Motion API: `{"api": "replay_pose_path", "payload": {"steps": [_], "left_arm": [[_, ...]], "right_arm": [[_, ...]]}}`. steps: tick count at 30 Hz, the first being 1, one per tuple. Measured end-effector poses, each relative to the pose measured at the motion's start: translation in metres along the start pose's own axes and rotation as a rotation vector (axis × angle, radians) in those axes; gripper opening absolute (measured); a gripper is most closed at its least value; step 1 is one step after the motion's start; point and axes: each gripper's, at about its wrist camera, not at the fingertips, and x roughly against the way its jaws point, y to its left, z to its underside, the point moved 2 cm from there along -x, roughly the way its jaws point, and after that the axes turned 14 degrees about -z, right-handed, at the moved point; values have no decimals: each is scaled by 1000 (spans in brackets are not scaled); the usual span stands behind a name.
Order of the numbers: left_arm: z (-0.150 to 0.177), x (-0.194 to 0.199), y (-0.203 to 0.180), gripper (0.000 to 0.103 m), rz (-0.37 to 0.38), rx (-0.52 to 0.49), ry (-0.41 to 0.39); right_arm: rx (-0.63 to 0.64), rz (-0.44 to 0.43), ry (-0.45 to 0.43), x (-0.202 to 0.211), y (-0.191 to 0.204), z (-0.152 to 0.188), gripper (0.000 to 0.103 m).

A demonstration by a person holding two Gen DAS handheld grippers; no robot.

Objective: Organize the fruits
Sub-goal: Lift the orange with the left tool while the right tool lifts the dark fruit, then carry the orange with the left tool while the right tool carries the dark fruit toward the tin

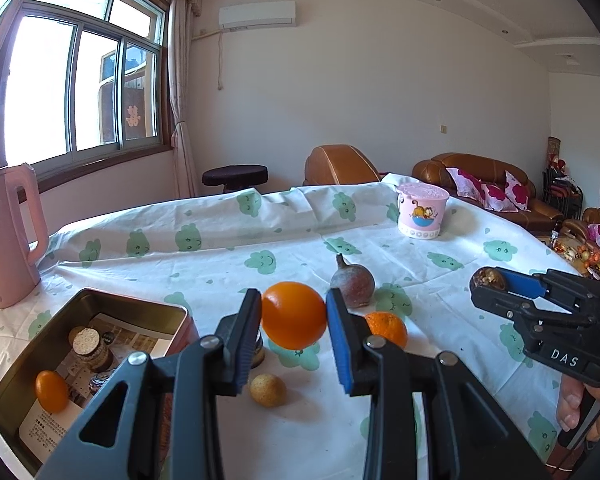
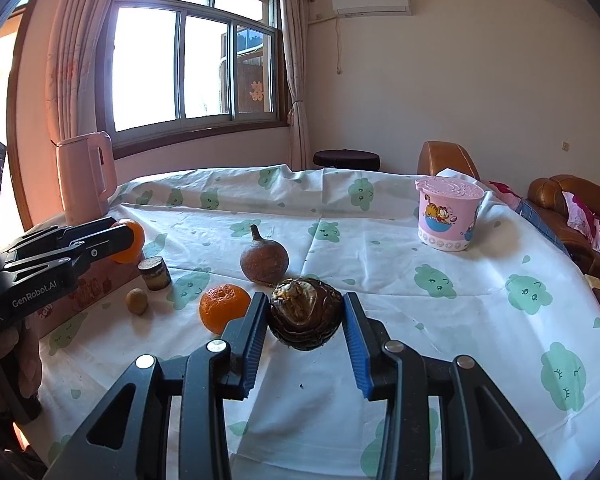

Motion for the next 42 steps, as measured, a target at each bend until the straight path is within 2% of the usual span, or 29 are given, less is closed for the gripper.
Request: {"api": "replay_pose_path", "payload": {"steps": [20,21,22,23,34,36,38,40,42], "left_arm": [[0,10,4,35,-18,16,-52],[0,10,4,33,-18,17,-55],[-1,11,4,21,-15,16,-56],[-1,11,4,19,-12,13,-56],[0,8,6,20,10,18,-33],[0,8,4,26,-4,11,-26],[1,9,1,56,9,23,-12],[2,14,-5,61,59,34,-2],[1,20,-18,62,88,-3,-7]], "right_arm": [[11,14,-66,12,2,1,40],[12,15,-70,13,2,1,40],[14,16,-74,14,2,1,40],[14,17,-78,14,3,1,40],[17,25,-91,18,3,0,40],[13,27,-93,18,3,0,40],[-2,25,-98,19,0,-1,40],[-35,29,-106,21,-6,-1,40],[-69,26,-109,22,-13,0,40]]}}
